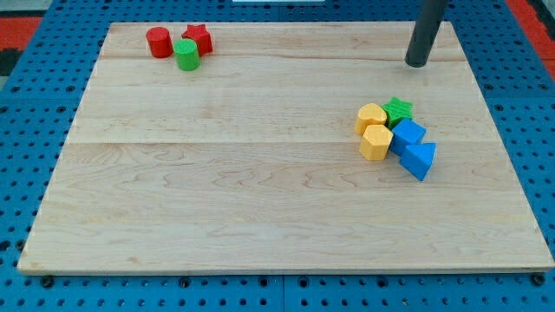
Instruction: Push the red star into the red circle
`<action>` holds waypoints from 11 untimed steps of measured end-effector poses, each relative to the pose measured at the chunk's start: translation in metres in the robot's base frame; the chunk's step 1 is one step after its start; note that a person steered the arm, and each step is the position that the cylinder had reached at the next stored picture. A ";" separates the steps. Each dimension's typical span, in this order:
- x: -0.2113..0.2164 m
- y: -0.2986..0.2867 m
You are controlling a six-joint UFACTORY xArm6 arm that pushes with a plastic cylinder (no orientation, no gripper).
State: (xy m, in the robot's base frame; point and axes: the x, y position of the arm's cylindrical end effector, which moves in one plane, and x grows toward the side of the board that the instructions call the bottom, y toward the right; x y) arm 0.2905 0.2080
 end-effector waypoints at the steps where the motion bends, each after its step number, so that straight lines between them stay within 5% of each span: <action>1: 0.000 0.000; 4: -0.032 -0.039; 7: -0.058 -0.252; 10: -0.072 -0.392; 11: -0.091 -0.388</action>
